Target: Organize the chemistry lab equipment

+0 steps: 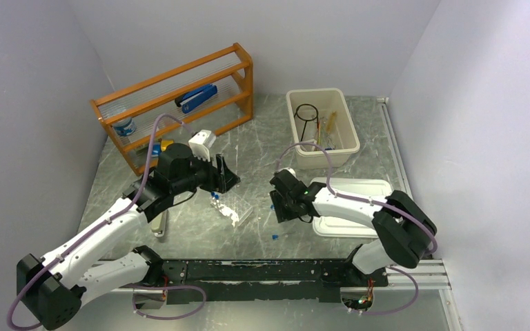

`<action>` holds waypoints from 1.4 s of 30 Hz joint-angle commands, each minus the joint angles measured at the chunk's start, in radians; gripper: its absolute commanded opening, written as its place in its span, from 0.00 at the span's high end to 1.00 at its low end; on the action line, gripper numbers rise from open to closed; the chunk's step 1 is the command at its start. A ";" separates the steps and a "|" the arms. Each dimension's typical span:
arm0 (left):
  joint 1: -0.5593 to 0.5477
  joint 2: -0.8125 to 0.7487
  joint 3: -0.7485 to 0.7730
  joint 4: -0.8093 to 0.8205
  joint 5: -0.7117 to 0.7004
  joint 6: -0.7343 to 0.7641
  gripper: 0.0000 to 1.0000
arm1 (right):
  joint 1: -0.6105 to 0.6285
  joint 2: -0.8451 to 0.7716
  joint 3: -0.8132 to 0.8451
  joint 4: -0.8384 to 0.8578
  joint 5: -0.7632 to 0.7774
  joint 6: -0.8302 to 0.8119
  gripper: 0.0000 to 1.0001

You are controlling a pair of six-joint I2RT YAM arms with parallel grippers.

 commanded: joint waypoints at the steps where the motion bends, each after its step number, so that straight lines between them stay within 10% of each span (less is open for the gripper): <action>1: 0.005 0.007 0.007 0.046 0.050 0.010 0.29 | 0.005 0.055 0.008 0.064 0.026 -0.025 0.46; 13: 0.005 0.015 0.012 0.015 -0.010 -0.051 0.29 | 0.010 0.107 0.029 0.135 0.050 -0.077 0.87; 32: 0.000 0.175 -0.031 0.263 0.412 -0.272 0.22 | 0.024 -0.445 -0.218 0.712 -0.352 -0.262 0.89; 42: -0.002 0.234 -0.090 0.342 0.432 -0.332 0.53 | 0.024 -0.410 -0.226 0.765 -0.413 -0.280 0.89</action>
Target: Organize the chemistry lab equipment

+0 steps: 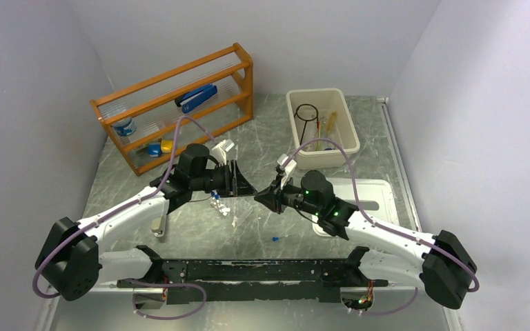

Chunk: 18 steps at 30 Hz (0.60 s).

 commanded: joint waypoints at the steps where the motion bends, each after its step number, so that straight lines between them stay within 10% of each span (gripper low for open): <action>1: -0.002 -0.004 0.000 0.045 0.018 -0.016 0.53 | 0.006 0.010 -0.010 0.065 -0.051 -0.031 0.89; 18: -0.002 -0.037 0.023 -0.010 -0.060 0.035 0.90 | 0.006 0.052 0.005 0.042 -0.053 -0.037 0.82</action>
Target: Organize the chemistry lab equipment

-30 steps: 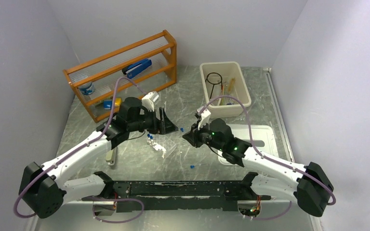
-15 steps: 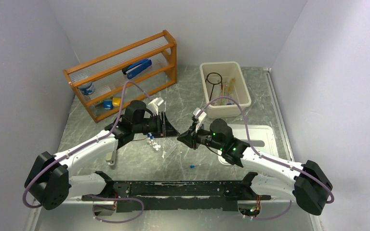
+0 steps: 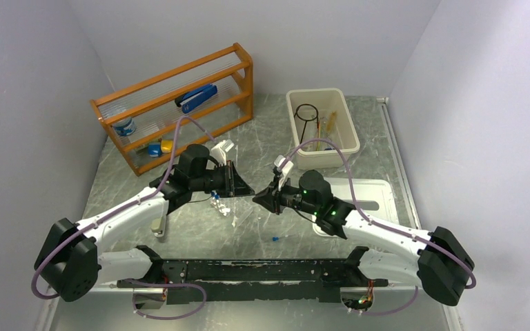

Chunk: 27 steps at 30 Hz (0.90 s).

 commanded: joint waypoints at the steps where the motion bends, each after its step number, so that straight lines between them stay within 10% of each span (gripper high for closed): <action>1: -0.001 -0.037 0.025 0.001 -0.037 0.044 0.93 | 0.006 0.022 0.021 -0.003 0.007 0.011 0.75; 6: -0.038 -0.114 0.094 -0.208 -0.295 0.237 0.95 | 0.006 0.015 0.032 -0.073 0.127 0.069 0.39; 19: -0.428 -0.112 0.110 -0.464 -1.169 0.150 0.95 | 0.005 0.000 -0.015 -0.112 0.273 0.135 0.38; 27: -0.503 -0.055 0.065 -0.462 -1.390 0.064 0.95 | 0.005 0.012 -0.030 -0.114 0.311 0.149 0.38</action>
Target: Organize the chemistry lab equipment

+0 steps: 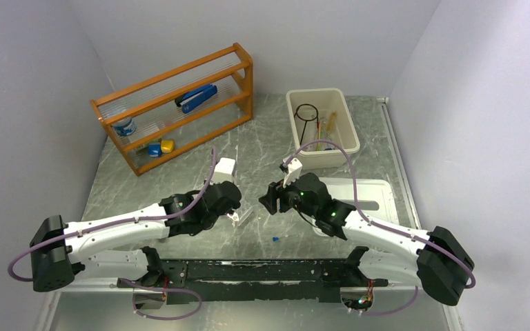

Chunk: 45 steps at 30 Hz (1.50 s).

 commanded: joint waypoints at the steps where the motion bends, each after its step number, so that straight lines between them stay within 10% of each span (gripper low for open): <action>1: -0.012 0.030 -0.028 -0.004 -0.203 -0.054 0.95 | 0.004 0.009 -0.013 0.000 0.044 0.014 0.38; 45: 0.023 0.122 -0.066 0.012 -0.112 -0.153 0.92 | 0.004 0.094 0.005 -0.014 0.044 0.034 0.39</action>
